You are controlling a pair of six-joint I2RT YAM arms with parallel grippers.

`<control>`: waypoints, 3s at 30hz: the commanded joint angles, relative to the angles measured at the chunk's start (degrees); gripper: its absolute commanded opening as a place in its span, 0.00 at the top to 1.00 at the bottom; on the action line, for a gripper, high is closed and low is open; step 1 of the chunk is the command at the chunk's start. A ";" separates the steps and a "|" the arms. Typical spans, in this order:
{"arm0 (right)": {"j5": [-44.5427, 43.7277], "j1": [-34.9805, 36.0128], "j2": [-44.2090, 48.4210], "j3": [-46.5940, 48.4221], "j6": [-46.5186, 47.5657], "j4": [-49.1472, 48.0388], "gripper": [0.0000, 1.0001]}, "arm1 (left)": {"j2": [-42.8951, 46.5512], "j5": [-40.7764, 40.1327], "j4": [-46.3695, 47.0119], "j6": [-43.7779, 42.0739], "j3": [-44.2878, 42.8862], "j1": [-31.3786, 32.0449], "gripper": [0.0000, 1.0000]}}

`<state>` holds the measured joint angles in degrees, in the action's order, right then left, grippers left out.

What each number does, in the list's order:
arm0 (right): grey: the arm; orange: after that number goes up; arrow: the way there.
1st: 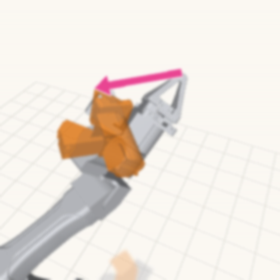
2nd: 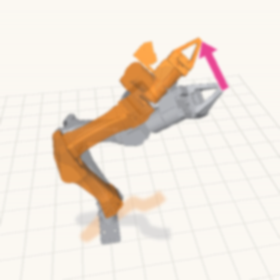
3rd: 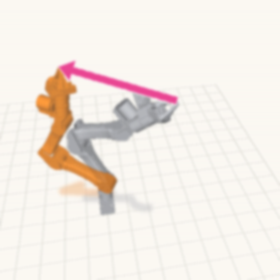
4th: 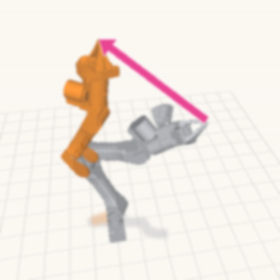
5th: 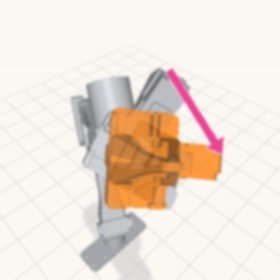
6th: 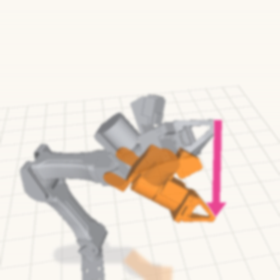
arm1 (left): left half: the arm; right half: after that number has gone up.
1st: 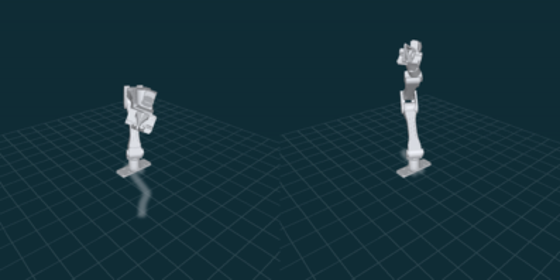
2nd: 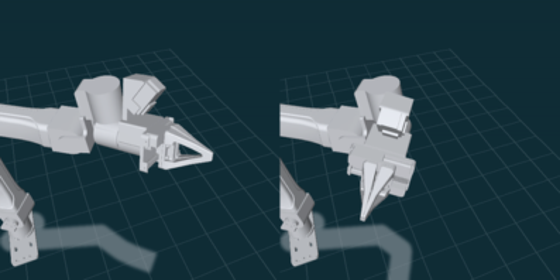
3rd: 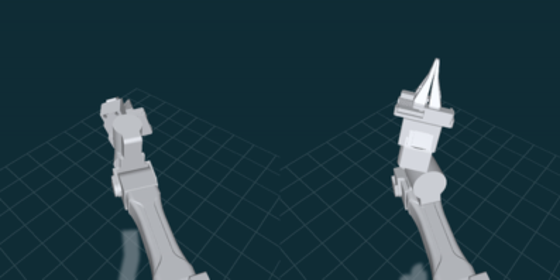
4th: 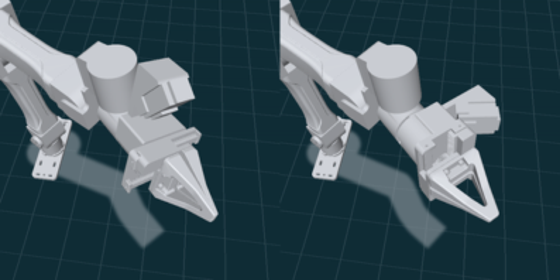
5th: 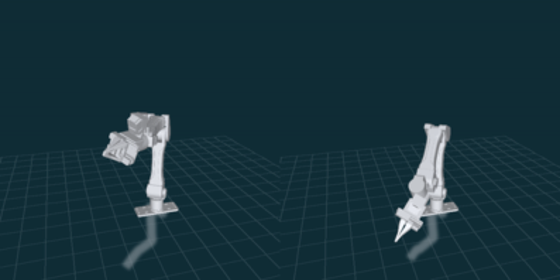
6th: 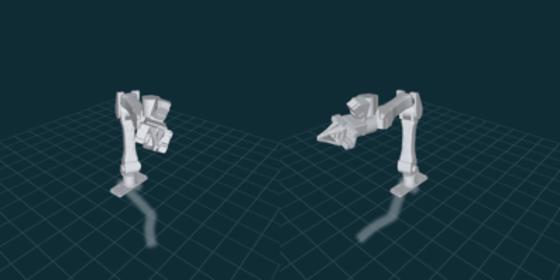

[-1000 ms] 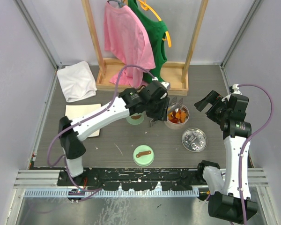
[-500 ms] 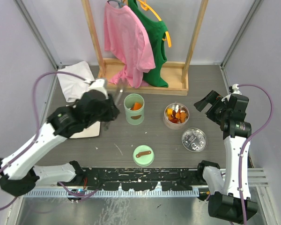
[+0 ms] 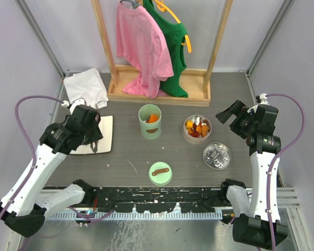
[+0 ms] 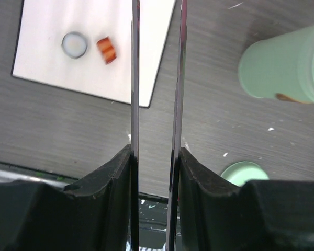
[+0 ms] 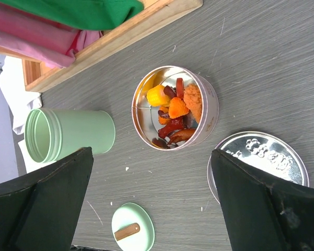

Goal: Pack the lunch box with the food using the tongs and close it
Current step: Pick up the fake food from the plate.

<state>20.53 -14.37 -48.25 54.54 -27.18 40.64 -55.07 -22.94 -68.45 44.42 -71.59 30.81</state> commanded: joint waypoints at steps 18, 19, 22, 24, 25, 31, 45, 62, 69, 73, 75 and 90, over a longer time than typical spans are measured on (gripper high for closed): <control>1.44 -0.18 0.03 0.15 -0.12 -3.64 0.00 | -4.86 15.58 0.88 -4.69 11.43 -18.82 0.65; 1.44 -0.17 0.00 0.13 -0.13 -3.71 0.00 | -4.99 15.35 0.90 -4.70 11.39 -18.97 0.64; 1.52 -0.18 -0.23 0.24 -0.09 -3.73 0.00 | -5.46 14.95 0.17 -4.70 11.39 -19.13 0.63; 1.57 -0.19 -0.36 0.15 -0.06 -3.80 0.00 | -5.78 15.39 0.20 -4.70 11.87 -19.21 0.63; 1.63 -0.17 -0.43 0.11 -0.07 -3.89 0.00 | -5.88 15.75 0.61 -4.77 12.17 -19.30 0.63; 1.75 -0.13 -0.36 -0.18 -0.03 -4.08 0.00 | -7.46 17.02 1.82 -5.46 12.74 -19.30 0.62; 1.34 -0.13 -0.13 -0.47 0.26 -3.90 0.00 | -8.15 17.32 2.83 -5.47 14.81 -19.34 0.63; 1.01 -0.13 0.26 -0.31 0.53 -3.40 0.00 | -7.82 22.20 3.85 -6.63 13.48 -19.29 0.72; 0.91 -0.12 0.28 -0.38 0.46 -3.45 0.00 | -6.10 26.95 4.55 -6.36 10.11 -19.34 0.76; 0.91 -0.15 0.27 -0.39 0.45 -3.40 0.00 | -5.89 31.87 5.58 -5.24 8.18 -19.24 0.78; 0.91 -0.18 0.38 -0.32 0.29 -3.40 0.00 | -5.94 33.29 5.60 -5.13 6.69 -18.89 0.78; 0.83 -0.12 0.50 -0.30 0.01 -3.38 0.00 | -10.06 31.77 15.69 2.22 -6.77 2.03 0.78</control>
<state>21.54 -14.37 -48.84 53.67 -27.29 39.44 -63.22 9.72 -61.43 43.64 -74.67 26.30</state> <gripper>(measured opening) 0.998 0.290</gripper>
